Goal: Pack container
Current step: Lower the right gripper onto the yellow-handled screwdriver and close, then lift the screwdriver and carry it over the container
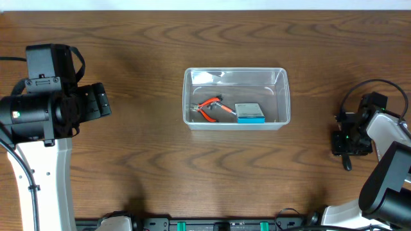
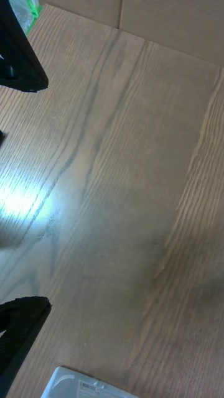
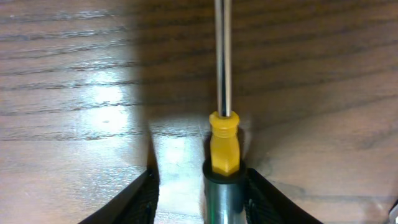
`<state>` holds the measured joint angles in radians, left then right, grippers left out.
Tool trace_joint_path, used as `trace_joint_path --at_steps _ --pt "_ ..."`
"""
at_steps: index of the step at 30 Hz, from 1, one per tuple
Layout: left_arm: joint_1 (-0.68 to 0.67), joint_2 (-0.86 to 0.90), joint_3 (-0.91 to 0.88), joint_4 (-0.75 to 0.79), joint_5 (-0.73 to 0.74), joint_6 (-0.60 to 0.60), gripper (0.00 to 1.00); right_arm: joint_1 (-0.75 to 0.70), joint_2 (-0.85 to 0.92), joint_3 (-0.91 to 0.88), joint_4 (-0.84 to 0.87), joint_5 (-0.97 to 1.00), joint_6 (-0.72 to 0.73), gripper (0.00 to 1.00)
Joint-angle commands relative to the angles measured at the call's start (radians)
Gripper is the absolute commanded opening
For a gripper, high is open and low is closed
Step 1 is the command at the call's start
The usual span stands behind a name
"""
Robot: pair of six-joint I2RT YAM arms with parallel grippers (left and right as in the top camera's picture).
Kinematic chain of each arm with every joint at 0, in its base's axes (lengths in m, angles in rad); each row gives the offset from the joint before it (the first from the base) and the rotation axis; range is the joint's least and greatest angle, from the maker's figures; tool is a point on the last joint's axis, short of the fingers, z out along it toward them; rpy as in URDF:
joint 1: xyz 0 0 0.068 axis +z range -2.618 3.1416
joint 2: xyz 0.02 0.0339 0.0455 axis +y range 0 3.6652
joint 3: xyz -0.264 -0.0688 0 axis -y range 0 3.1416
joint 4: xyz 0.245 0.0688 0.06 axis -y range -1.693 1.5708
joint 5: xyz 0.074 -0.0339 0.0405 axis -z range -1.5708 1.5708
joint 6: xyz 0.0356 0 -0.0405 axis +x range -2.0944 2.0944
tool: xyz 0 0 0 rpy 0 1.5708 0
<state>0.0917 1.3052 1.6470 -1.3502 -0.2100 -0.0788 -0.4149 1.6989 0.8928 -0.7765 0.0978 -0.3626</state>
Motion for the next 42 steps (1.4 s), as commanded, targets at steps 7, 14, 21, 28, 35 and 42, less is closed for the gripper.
trace_joint_path --at_steps 7,14,21,28,35,42 --pt "0.005 0.002 0.005 -0.002 -0.008 -0.009 0.98 -0.005 0.014 -0.006 0.006 0.034 0.003 0.41" --pt "0.005 0.002 0.005 -0.002 -0.008 -0.009 0.98 -0.005 0.014 -0.006 0.012 0.034 0.003 0.32" --pt "0.005 0.001 0.005 -0.002 -0.008 -0.009 0.98 -0.005 0.014 -0.006 0.019 0.033 0.003 0.24" --pt "0.005 0.001 0.005 -0.002 -0.008 -0.009 0.98 -0.005 0.014 -0.001 0.025 0.032 0.013 0.2" --pt "0.005 0.001 0.005 -0.002 -0.008 -0.009 0.98 -0.005 0.014 0.014 0.023 0.025 0.037 0.17" --pt "0.005 0.002 0.005 -0.002 -0.008 -0.009 0.98 0.002 0.014 0.088 -0.023 0.025 0.055 0.13"
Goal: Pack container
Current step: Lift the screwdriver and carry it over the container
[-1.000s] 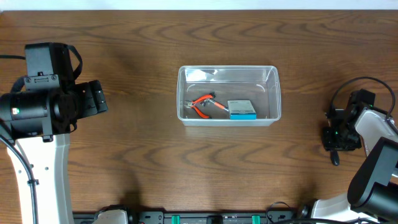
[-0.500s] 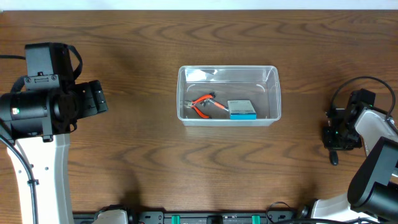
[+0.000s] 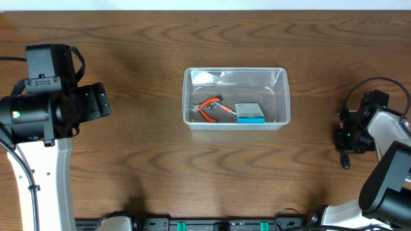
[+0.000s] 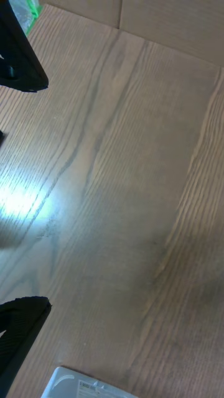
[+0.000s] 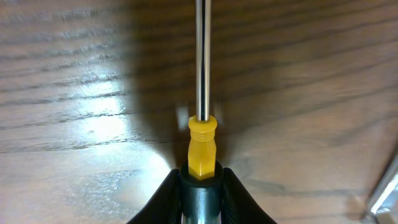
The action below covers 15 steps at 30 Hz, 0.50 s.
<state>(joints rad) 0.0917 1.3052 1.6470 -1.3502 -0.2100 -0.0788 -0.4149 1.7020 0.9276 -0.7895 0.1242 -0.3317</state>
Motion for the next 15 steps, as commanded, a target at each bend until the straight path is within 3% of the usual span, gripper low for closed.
trace_joint_path --at_steps 1,15 --pt "0.005 0.002 0.005 -0.002 -0.008 -0.009 0.98 0.006 0.011 0.073 -0.024 -0.002 0.024 0.12" --pt "0.005 0.001 0.005 -0.002 -0.008 -0.009 0.98 0.228 0.011 0.379 -0.262 -0.001 0.024 0.1"
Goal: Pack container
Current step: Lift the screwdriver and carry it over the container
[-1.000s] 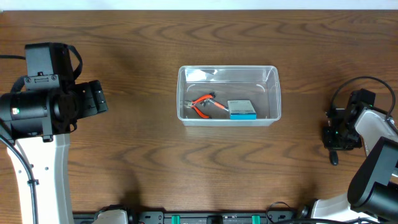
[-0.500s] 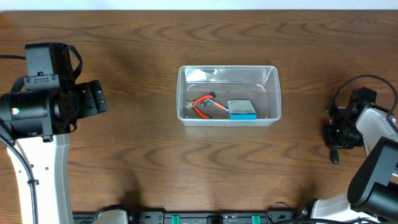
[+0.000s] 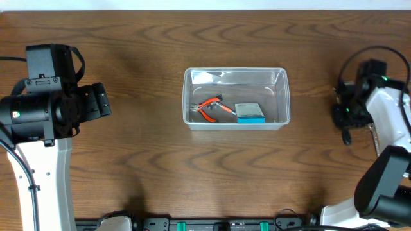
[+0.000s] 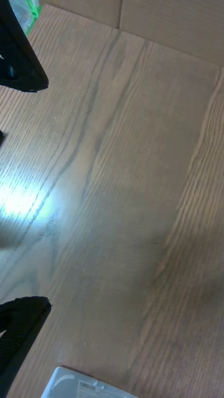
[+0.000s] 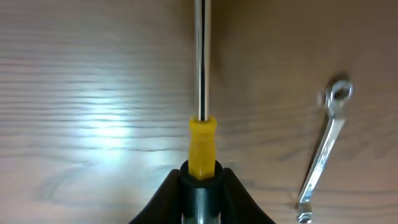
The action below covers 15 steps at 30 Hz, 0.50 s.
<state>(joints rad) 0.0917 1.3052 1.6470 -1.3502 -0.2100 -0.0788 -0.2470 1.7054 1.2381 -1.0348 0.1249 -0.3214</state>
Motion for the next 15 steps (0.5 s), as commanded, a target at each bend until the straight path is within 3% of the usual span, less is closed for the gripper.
trace_joint_path --at_steps 1,9,15 --pt "0.005 0.001 0.005 -0.002 -0.008 -0.009 0.98 0.087 0.008 0.096 -0.031 -0.002 0.013 0.09" --pt "0.005 0.002 0.005 -0.002 -0.008 -0.009 0.98 0.313 0.008 0.306 -0.068 -0.002 0.015 0.06" --pt "0.005 0.001 0.005 -0.002 -0.008 -0.009 0.98 0.507 0.008 0.381 0.009 -0.002 0.014 0.11"
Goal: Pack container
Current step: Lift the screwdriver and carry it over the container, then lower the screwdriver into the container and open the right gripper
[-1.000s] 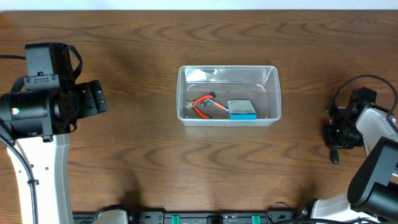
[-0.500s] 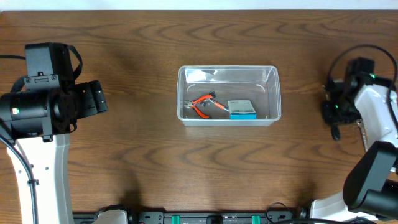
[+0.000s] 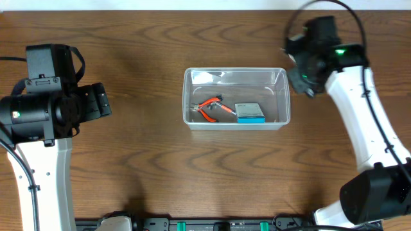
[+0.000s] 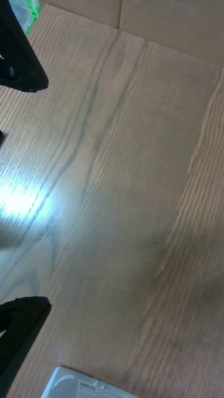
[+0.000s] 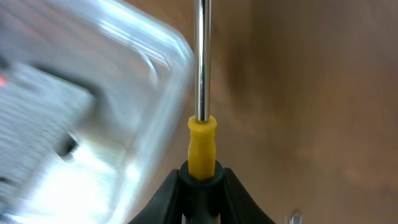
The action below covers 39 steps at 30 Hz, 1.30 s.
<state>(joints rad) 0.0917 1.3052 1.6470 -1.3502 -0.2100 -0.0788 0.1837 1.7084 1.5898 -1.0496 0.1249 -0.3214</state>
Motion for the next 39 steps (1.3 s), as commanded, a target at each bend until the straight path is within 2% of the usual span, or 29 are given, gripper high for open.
trace_joint_path --at_steps 1,6,11,15,19,25,39 --pt "0.005 0.002 0.005 -0.002 -0.008 -0.009 0.98 0.097 0.005 0.03 0.038 -0.002 0.014 0.1" --pt "0.005 0.002 0.005 -0.002 -0.008 -0.009 0.98 0.213 0.005 0.03 0.111 -0.002 0.013 0.1" --pt "0.005 0.001 0.005 -0.002 -0.008 -0.009 0.98 0.264 0.007 0.029 0.18 -0.002 -0.018 0.08" --pt "0.005 0.001 0.005 -0.002 -0.008 -0.009 0.98 0.266 0.021 0.027 0.193 -0.002 -0.078 0.08" --pt "0.005 0.002 0.005 -0.002 -0.008 -0.009 0.98 0.266 0.061 0.023 0.168 -0.002 -0.204 0.06" --pt "0.005 0.002 0.005 -0.002 -0.008 -0.009 0.98 0.267 0.141 0.023 0.11 -0.002 -0.284 0.05" --pt "0.005 0.002 0.005 -0.002 -0.008 -0.009 0.98 0.267 0.247 0.023 0.09 -0.008 -0.339 0.02"
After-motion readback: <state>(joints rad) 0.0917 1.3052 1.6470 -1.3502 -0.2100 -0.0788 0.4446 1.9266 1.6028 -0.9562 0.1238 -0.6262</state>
